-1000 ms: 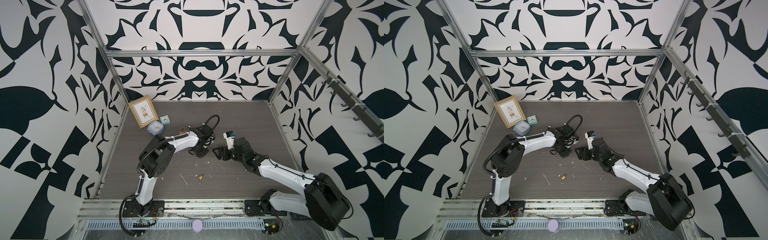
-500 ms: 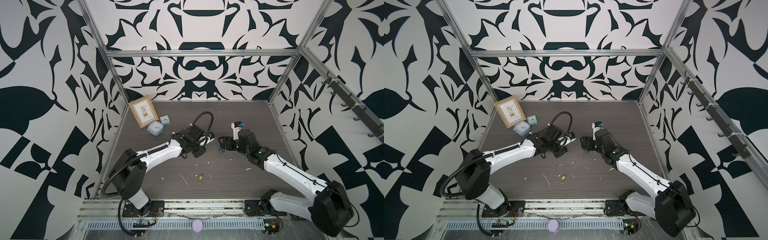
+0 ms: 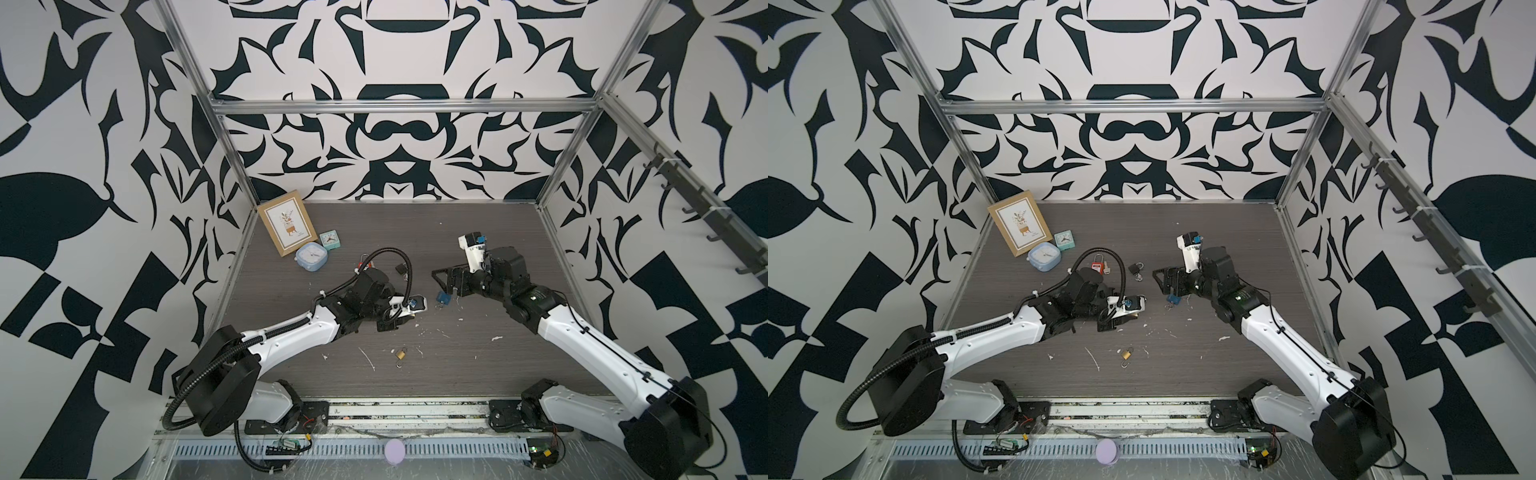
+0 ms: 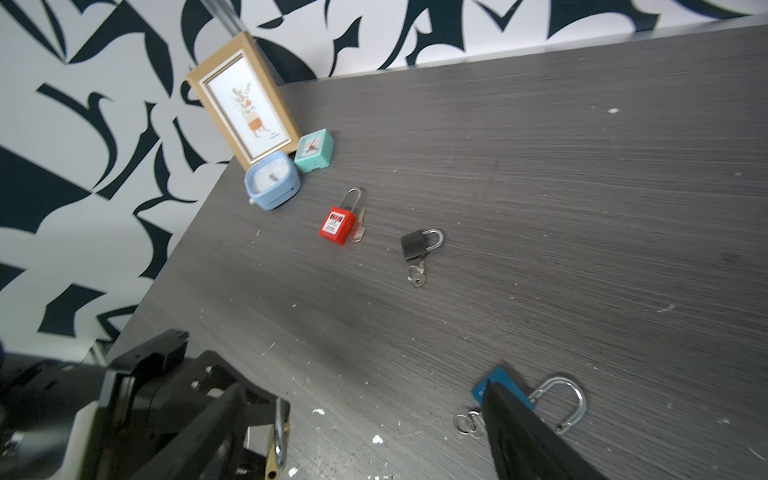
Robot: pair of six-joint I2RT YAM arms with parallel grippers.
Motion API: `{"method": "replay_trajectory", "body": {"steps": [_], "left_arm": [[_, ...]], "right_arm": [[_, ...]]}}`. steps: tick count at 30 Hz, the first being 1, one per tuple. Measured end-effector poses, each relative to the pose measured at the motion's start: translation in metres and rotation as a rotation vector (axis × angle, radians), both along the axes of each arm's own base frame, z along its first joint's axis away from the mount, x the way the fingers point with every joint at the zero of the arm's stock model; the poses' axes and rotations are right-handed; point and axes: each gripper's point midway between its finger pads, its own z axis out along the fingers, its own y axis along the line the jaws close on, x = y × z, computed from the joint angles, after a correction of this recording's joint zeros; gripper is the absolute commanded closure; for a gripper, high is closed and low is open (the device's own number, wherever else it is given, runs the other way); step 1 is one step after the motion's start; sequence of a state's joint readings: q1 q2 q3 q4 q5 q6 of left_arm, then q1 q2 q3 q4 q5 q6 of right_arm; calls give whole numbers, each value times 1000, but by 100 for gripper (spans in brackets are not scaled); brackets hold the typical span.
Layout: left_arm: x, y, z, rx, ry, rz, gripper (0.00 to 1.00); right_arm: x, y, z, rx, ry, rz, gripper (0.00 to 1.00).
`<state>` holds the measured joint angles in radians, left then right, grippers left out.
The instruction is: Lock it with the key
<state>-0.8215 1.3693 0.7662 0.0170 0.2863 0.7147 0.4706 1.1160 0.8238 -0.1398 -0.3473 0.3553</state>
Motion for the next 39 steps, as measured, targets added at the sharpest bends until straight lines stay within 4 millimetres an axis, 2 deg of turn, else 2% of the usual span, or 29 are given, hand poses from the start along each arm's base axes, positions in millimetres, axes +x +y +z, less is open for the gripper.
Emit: {"method": "replay_trajectory", "body": {"steps": [3,8,18,29,39], "left_arm": [[-1,-2,3,-11,-20,-23,100],[-2,-3,5,-14,-35,-43,100],[-2,-4,5,-9,-54,-57,100],[1,-5,11,-11,-74,-59,100],[11,-6,16,-23,-104,-16,100]], "right_arm": [[-6,11,-4,15,28,77,12],[-12,21,-22,7,104,148,15],[-15,23,-55,-43,217,174,18],[-13,18,-56,-64,213,148,20],[-18,19,-56,-54,242,155,37]]}}
